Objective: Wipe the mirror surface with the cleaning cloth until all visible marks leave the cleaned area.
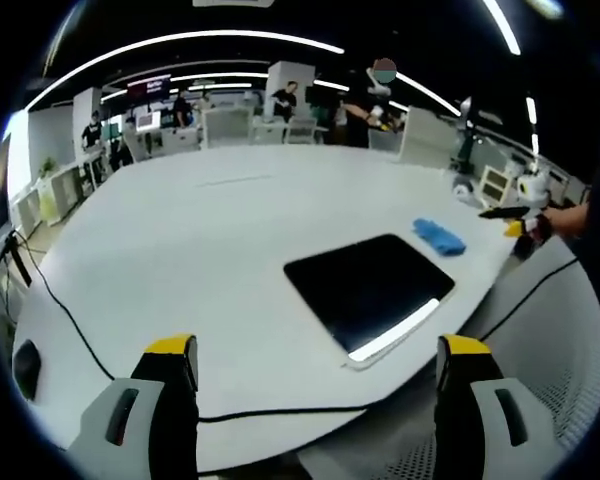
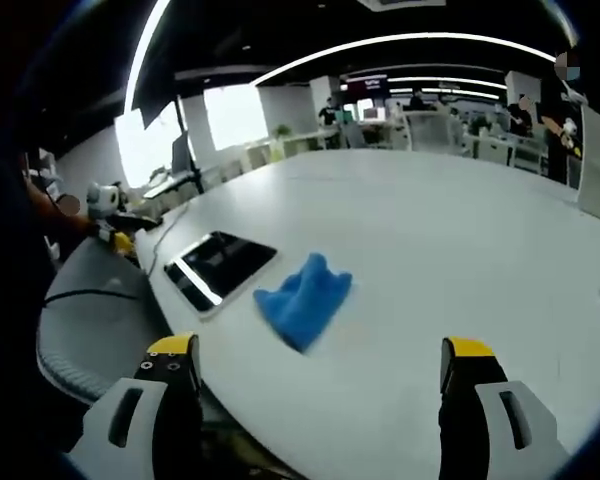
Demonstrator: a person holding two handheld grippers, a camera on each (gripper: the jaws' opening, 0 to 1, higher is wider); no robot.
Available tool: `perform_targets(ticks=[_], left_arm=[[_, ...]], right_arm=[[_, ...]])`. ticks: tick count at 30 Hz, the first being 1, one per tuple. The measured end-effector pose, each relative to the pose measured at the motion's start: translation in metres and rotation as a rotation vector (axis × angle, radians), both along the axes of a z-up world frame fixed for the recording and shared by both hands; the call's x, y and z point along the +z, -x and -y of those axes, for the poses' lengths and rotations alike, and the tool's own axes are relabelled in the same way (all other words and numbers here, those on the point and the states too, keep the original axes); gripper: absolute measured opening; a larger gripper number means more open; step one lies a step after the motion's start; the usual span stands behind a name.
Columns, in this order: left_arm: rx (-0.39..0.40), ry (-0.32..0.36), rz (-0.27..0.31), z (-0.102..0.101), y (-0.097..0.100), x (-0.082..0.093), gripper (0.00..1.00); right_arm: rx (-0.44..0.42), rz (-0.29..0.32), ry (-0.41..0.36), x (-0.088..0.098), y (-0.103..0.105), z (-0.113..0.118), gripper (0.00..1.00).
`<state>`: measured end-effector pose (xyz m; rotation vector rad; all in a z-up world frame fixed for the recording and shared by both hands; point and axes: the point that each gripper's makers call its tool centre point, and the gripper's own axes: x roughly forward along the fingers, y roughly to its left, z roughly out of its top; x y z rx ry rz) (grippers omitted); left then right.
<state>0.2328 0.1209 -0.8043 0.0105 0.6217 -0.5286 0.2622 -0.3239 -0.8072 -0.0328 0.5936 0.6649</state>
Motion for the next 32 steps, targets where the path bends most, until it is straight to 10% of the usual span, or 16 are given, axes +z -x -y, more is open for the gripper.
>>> perform_targets(ticks=[32], left_arm=[[0.025,0.023,0.011,-0.001,0.0,0.003,1.0]], right_arm=[[-0.019,-0.018,0.006,-0.009,0.005,0.007,1.0]])
